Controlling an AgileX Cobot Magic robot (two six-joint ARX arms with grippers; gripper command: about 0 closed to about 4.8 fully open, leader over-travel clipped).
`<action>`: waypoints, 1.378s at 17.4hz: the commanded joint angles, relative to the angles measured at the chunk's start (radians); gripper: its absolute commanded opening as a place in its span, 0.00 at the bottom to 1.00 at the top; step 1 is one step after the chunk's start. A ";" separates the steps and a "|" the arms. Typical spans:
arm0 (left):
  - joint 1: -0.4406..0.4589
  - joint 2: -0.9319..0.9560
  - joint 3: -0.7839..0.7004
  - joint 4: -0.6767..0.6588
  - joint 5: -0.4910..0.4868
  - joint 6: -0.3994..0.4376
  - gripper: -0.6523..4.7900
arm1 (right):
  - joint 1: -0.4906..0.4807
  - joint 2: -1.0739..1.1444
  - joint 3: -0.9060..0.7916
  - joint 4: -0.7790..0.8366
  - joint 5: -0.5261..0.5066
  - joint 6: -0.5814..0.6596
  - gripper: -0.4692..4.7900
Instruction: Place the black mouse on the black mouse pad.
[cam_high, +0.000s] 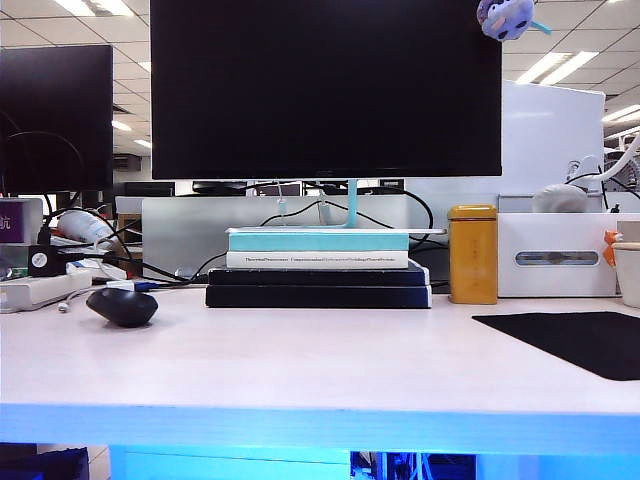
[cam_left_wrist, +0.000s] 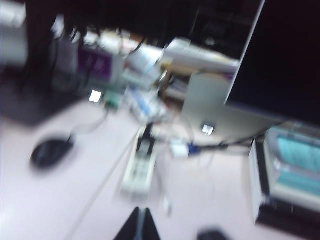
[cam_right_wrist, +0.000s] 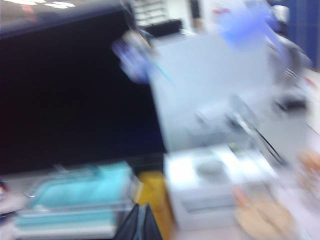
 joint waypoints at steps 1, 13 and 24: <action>0.000 0.201 0.173 -0.009 0.129 0.086 0.11 | 0.000 0.169 0.183 -0.011 -0.235 -0.071 0.09; -0.097 0.829 0.451 -0.039 0.354 -0.035 0.11 | 0.042 0.452 0.415 -0.124 -0.512 -0.197 0.09; -0.269 1.040 0.451 -0.036 0.024 -0.351 1.00 | 0.156 0.455 0.415 -0.183 -0.451 -0.239 0.09</action>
